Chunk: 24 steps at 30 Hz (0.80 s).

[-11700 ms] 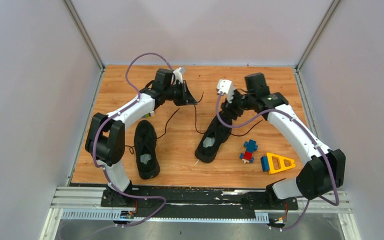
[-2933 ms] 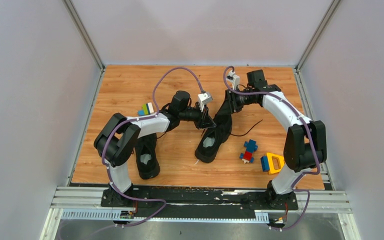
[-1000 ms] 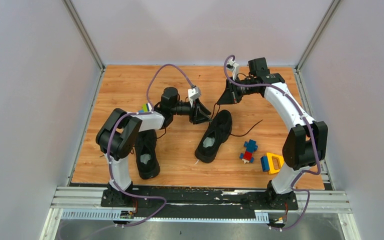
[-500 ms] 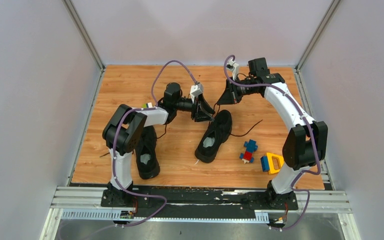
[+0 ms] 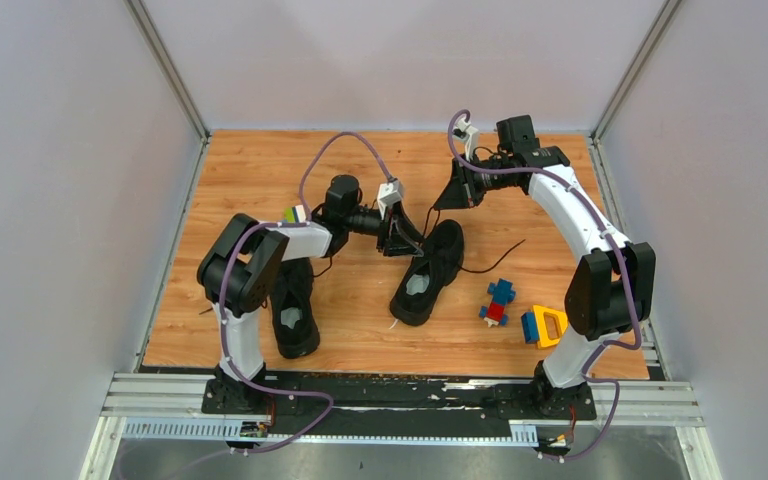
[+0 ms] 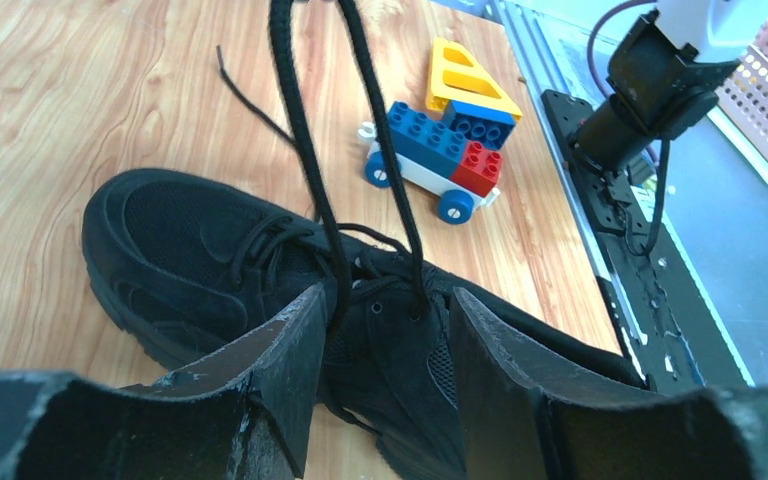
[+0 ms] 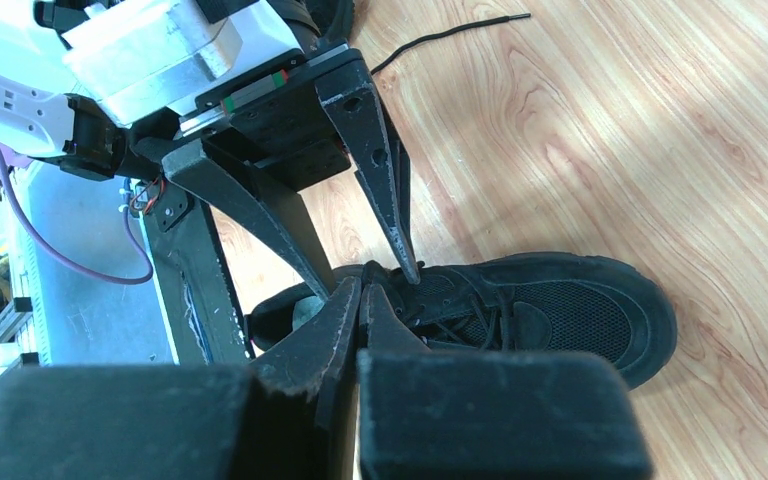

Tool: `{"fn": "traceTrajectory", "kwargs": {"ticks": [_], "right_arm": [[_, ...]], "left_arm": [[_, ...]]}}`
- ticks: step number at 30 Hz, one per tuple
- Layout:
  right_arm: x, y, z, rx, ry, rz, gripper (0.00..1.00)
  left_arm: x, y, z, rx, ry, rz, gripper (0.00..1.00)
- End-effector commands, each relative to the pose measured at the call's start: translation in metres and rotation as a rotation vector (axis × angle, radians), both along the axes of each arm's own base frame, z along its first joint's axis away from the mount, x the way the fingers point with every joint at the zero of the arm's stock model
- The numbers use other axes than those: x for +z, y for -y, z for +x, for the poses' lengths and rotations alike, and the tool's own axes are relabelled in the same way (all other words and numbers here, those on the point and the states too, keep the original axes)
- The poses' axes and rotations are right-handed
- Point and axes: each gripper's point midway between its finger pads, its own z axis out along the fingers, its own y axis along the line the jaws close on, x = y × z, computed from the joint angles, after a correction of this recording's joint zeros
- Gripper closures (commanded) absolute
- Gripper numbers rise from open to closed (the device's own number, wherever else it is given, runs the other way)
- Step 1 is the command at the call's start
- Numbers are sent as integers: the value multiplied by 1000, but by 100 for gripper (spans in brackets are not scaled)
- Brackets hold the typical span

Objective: Tie the shoes
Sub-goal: Wrap the shoelace around the shoelace.

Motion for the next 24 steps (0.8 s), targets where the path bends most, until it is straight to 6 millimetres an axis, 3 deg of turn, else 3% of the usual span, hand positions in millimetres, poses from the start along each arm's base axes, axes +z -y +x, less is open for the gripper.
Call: {"fn": "traceTrajectory", "kwargs": {"ticks": [1, 10, 18, 24], "right_arm": [[16, -2, 5, -1, 48, 20, 100], [15, -1, 10, -36, 16, 25, 100], [13, 0, 10, -41, 12, 25, 100], [13, -1, 9, -39, 8, 27, 100]], "left_arm": [[25, 4, 5, 91, 74, -54, 44], [28, 22, -13, 123, 78, -78, 49], [30, 24, -7, 153, 62, -71, 52], [19, 20, 6, 214, 46, -25, 54]]}}
